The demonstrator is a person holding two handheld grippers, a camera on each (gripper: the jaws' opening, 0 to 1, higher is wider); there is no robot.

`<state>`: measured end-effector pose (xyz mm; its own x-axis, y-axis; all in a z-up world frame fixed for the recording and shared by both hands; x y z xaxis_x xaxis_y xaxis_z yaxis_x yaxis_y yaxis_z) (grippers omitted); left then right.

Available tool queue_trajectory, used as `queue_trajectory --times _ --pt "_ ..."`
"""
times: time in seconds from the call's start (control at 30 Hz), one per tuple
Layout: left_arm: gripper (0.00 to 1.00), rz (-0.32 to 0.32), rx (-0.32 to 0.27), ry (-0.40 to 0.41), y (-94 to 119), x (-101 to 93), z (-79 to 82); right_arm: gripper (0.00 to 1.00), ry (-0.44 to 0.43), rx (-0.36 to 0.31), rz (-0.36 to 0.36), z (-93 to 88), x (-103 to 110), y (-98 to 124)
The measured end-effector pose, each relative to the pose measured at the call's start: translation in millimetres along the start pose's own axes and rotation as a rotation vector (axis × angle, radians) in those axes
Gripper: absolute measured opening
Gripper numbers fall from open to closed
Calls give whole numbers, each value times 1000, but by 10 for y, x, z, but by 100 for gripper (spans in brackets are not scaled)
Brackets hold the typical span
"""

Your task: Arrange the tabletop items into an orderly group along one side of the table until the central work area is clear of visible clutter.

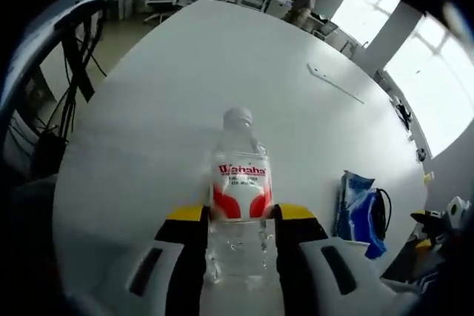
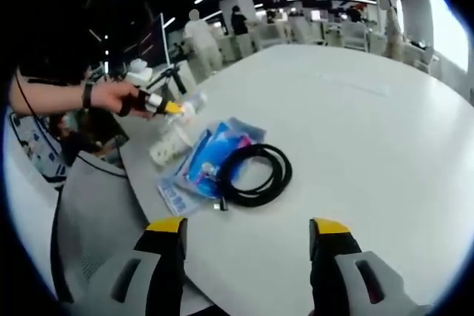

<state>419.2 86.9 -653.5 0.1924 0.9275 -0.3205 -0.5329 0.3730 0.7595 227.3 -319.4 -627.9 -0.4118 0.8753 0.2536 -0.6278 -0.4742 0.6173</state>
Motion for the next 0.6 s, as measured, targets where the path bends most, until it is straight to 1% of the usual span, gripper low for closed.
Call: queue_trajectory --times 0.27,0.4,0.6 --pt "35 -3 12 -20 111 -11 -164 68 3 -1 16 15 30 -51" --pt "35 -7 25 -42 168 -19 -246 68 8 -1 24 31 54 -76" --pt "35 -18 46 -46 253 -10 -363 68 7 -7 26 39 72 -88"
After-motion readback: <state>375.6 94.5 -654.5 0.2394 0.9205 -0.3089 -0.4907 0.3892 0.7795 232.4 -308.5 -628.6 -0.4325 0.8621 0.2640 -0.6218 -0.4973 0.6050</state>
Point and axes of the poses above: the point that each gripper's makers call its tool centre point, and the gripper's own axes: y roughly backward along the fingers, x roughly to its left, z roughly out of its top, the point moved 9 cm from there along y, roughly backward along the fingers, and after that the axes turned 5 degrees about -x, right-handed, at the moved point
